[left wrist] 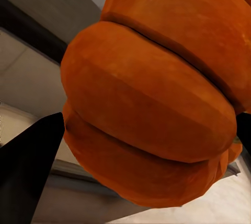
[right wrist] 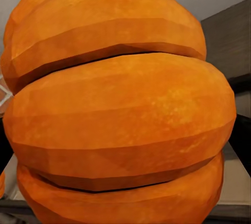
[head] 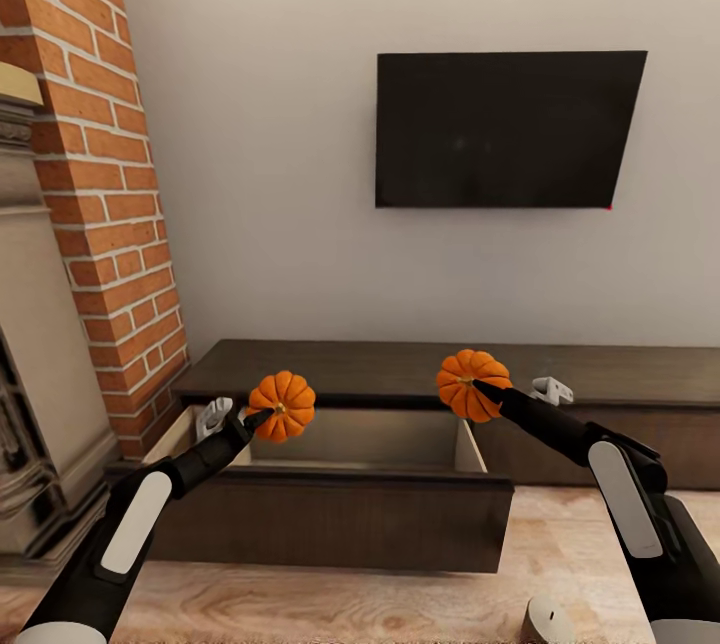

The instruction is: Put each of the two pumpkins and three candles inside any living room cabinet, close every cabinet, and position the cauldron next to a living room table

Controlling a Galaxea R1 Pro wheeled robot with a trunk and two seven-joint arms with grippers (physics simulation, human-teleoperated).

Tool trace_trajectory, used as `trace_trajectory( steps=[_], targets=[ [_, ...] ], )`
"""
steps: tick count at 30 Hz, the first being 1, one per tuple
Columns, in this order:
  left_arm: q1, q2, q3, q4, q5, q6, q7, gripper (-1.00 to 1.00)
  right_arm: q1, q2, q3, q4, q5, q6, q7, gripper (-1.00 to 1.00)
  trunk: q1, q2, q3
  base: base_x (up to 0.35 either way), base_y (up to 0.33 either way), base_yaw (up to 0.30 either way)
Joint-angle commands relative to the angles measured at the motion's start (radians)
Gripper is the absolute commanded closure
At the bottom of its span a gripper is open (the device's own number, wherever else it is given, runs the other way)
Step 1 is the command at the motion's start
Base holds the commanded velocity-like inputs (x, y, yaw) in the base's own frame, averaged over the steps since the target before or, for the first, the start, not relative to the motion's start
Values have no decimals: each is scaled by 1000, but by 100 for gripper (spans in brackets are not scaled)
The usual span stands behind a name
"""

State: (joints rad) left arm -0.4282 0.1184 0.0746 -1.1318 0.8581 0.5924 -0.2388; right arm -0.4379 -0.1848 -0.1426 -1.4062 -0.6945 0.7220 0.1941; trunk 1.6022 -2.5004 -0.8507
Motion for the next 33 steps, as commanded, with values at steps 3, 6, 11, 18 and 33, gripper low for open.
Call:
trace_trajectory(
  steps=[3, 6, 11, 18, 33],
  targets=[
    [0, -1, 2, 0, 6, 7, -2, 100, -1, 1, -1, -1, 8, -6, 4, 100, 0, -1, -6, 0, 0, 0],
    [0, -2, -4, -5, 5, 7, -1, 100, -1, 1, 0, -4, 16, -13, 3, 100, 0, -1, -11, 0, 0, 0],
    [6, -8, -11, -87, -85, 6, 24, 100, -1, 1, 8, -6, 31, -15, -10, 100, 0, -1, -19, 0, 0, 0],
    [8, -29, -10, -108, -192, -22, 43, 100, -2, 6, 55, -33, 58, -21, -139, 100, 0, -1, -31, 0, 0, 0],
    [12, -95, -10, -179, -357, -29, 43, 100, -2, 43, 191, -63, 155, -134, -339, 100, 0, -1, -54, 0, 0, 0]
  ],
)
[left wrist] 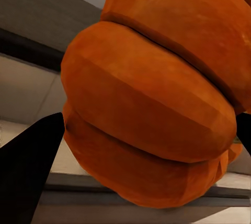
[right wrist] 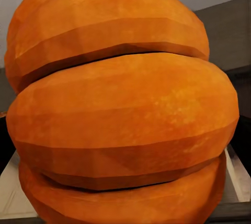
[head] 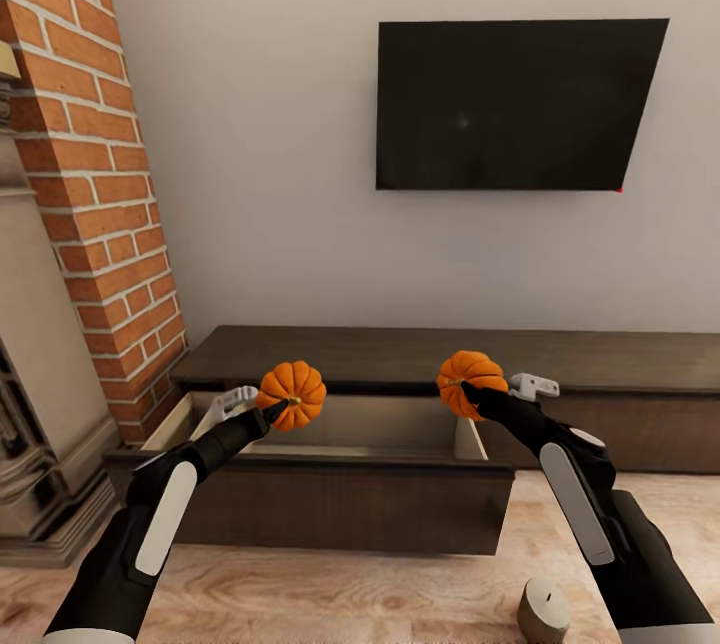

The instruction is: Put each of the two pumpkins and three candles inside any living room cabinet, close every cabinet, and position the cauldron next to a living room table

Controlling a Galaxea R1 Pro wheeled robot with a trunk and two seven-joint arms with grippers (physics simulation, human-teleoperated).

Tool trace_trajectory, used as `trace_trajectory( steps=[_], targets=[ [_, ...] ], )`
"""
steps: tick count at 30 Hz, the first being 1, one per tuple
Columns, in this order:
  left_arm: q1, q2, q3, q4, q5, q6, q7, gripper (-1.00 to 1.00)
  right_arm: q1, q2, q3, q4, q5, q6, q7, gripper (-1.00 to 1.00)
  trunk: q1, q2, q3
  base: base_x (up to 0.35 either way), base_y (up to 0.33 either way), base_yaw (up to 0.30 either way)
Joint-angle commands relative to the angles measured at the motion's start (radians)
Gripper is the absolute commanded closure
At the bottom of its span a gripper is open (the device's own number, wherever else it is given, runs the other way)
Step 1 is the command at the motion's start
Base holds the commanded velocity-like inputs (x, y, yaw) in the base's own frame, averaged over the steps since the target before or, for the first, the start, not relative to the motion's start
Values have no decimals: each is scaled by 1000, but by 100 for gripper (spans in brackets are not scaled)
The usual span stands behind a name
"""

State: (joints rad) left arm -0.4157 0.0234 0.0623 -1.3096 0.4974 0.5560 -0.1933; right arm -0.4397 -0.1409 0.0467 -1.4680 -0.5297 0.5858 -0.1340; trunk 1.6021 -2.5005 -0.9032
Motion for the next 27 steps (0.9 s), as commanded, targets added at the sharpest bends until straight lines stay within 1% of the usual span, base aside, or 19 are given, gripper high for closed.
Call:
trace_trajectory(
  steps=[1, 7, 27],
  targets=[
    [-1, -3, 2, -2, 0, 7, -3, 100, -1, -1, 3, -7, -10, 2, -12, 100, 0, 0, -2, 0, 0, 0],
    [-2, -6, 2, -5, -7, 7, -3, 100, -1, -1, 4, -16, -9, 1, -15, 100, 0, 0, -2, 0, 0, 0],
    [-2, -8, 2, -5, -8, 7, -3, 100, -1, 1, 6, -23, -4, 2, -18, 100, 0, 0, -2, 0, 0, 0]
  ],
)
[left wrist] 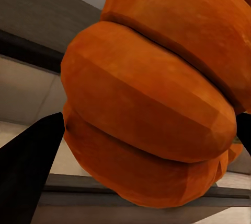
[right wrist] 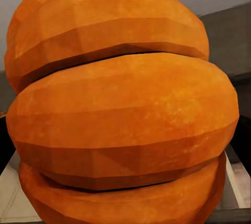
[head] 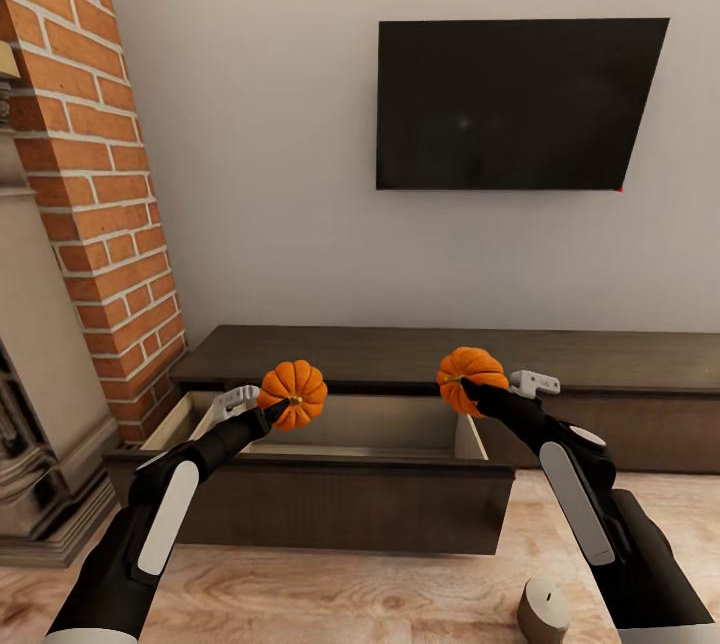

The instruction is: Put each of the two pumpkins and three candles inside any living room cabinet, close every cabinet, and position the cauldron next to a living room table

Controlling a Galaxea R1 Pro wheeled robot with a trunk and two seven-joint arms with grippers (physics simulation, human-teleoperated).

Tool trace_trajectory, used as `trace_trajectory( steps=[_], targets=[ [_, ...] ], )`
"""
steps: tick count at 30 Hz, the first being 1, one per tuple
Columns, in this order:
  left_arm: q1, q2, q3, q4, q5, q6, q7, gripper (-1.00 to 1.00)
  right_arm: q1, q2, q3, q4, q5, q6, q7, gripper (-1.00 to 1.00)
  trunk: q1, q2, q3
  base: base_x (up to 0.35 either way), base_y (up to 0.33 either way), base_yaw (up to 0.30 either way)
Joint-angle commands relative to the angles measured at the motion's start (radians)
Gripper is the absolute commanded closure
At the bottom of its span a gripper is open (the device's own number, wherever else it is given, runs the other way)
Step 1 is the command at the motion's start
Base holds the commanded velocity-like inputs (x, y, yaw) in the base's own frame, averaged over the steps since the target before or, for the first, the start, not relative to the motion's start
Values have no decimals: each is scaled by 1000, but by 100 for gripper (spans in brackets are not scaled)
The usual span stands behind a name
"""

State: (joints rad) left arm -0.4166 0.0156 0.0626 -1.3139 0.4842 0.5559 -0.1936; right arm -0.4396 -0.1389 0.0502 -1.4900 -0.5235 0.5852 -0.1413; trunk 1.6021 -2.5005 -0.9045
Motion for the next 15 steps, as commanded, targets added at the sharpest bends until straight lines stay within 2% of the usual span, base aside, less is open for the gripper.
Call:
trace_trajectory(
  steps=[1, 7, 15],
  targets=[
    [-1, 0, 2, -1, 5, 7, -3, 100, -1, -1, 2, -4, -10, 2, -11, 100, 0, 0, -1, 0, 0, 0],
    [-1, 0, 2, -1, 5, 7, -3, 100, -1, -2, 2, -7, -10, 1, -11, 100, 0, 0, -1, 0, 7, 15],
    [-1, 0, 2, -1, 5, 7, -3, 100, -1, -2, 2, -7, -10, 1, -10, 100, 0, 0, -1, 2, 103, 180]
  ],
)
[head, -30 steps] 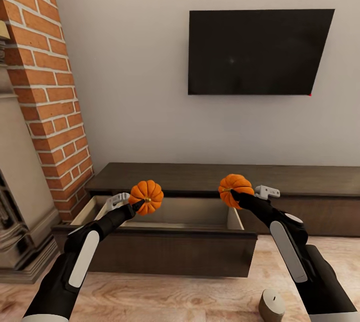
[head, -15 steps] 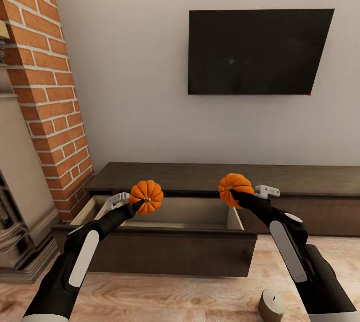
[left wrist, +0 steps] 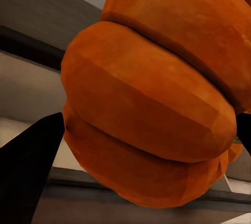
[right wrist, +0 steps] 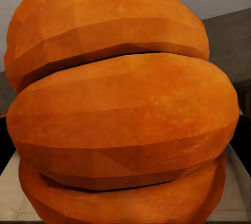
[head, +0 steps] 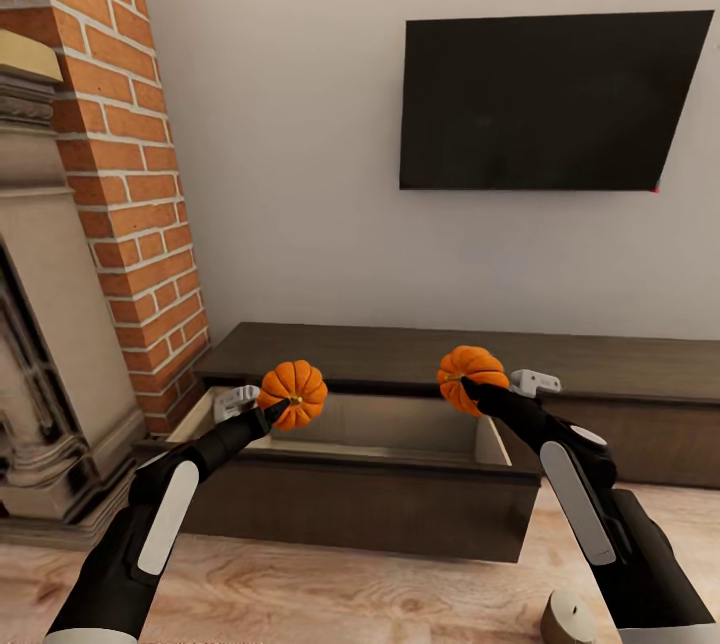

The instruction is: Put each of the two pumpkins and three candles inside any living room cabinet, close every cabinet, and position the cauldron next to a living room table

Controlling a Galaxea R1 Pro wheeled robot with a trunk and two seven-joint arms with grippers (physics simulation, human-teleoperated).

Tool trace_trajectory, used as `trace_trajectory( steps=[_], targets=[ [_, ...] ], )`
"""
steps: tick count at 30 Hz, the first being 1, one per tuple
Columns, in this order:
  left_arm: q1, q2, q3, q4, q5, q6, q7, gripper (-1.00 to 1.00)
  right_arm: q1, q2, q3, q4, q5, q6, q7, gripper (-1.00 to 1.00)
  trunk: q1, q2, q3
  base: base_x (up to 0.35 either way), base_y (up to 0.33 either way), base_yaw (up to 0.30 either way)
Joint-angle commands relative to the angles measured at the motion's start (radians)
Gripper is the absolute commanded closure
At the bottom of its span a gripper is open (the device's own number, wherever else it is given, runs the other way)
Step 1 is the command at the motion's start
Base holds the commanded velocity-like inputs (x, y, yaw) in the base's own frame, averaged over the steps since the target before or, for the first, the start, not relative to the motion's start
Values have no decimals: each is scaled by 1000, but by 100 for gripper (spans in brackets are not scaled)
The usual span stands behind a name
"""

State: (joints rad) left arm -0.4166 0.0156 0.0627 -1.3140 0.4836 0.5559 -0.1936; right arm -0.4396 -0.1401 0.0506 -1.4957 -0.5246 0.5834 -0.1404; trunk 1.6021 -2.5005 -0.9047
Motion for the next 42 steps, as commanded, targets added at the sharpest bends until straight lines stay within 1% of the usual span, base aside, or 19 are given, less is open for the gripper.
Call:
trace_trajectory(
  steps=[1, 8, 9, 11, 12, 13, 14, 16, 17, 18, 20, 21, 22, 24, 26, 28, 30, 36, 42],
  targets=[
    [-1, 0, 2, -1, 6, 7, -3, 100, -1, -1, 2, -1, -9, 3, -10, 100, 0, 0, -1, 40, -57, 49],
    [-1, 0, 1, -1, 5, 7, -3, 100, -1, 3, 2, 9, -7, 2, -11, 100, 0, 0, -1, 50, -130, 12],
    [-1, -1, 0, -1, 4, 7, -2, 100, -1, 10, 1, 12, -6, 2, -12, 100, 0, 0, -1, 9, -24, 1],
    [-1, -1, -2, -1, 4, 7, -1, 100, -1, 35, 1, 17, -4, 4, -14, 100, 0, 0, -1, 4, -10, 0],
    [-1, -2, -10, -1, 4, 7, 3, 100, -1, 44, 0, 17, -2, 5, -15, 100, 0, 0, -1, 2, -5, 0],
    [-1, -4, -25, 0, 3, 7, 21, 100, -1, 52, 0, 18, 0, 6, -19, 100, 0, 0, -1, 1, -3, 0],
    [-1, -6, -60, 3, 3, 7, 76, 100, -1, 65, 0, 19, 5, 6, -31, 100, 0, 0, -1, 1, -2, 0],
    [-3, -10, -101, 2, 9, 6, 168, 100, -1, 85, 0, 27, 18, 5, -58, 100, 0, 0, -1, 0, -1, 0],
    [-6, -16, -116, -2, 12, 5, 203, 100, -1, 94, 0, 34, 29, 5, -71, 100, 0, 0, -1, 0, 0, 0],
    [-7, -26, -126, -6, 11, 3, 229, 100, -1, 102, 1, 44, 41, 4, -81, 100, 0, 0, -1, 0, 0, 0],
    [-10, -48, -138, -5, 9, 1, 260, 100, -4, 118, 8, 74, 63, 4, -91, 100, 0, 0, -1, 0, 0, 0],
    [-11, -56, -141, 2, 9, -1, 269, 100, -6, 125, 13, 97, 72, 4, -93, 100, 0, 0, -1, 0, 0, 0],
    [-20, -64, -145, 28, 5, -5, 276, 100, -11, 136, 24, 143, 83, 3, -95, 100, 0, 0, -1, 0, 0, 0],
    [-49, -72, -148, 70, -9, -18, 281, 100, -23, 149, 46, 206, 100, -18, -97, 100, 0, 0, -1, 0, 0, 0],
    [-70, -84, -148, 119, -43, -29, 283, 100, -34, 155, 65, 249, 125, -56, -101, 100, 0, 0, -1, 0, 0, 0],
    [-80, -101, -149, 159, -81, -52, 284, 100, -40, 159, 75, 268, 138, -77, -109, 100, 0, 0, -1, 0, 0, 0],
    [-85, -112, -149, 180, -104, -82, 285, 100, -43, 163, 80, 276, 143, -83, -114, 100, 0, 0, -1, 0, 0, 0],
    [-88, -119, -150, 196, -118, -105, 286, 100, -48, 180, 85, 285, 147, -86, -120, 100, 0, 0, -1, 0, 0, 0],
    [-88, -119, -148, 197, -122, -107, 285, 100, -48, 184, 86, 286, 147, -88, -122, 100, 0, 0, -1, 0, 0, 0]
  ],
)
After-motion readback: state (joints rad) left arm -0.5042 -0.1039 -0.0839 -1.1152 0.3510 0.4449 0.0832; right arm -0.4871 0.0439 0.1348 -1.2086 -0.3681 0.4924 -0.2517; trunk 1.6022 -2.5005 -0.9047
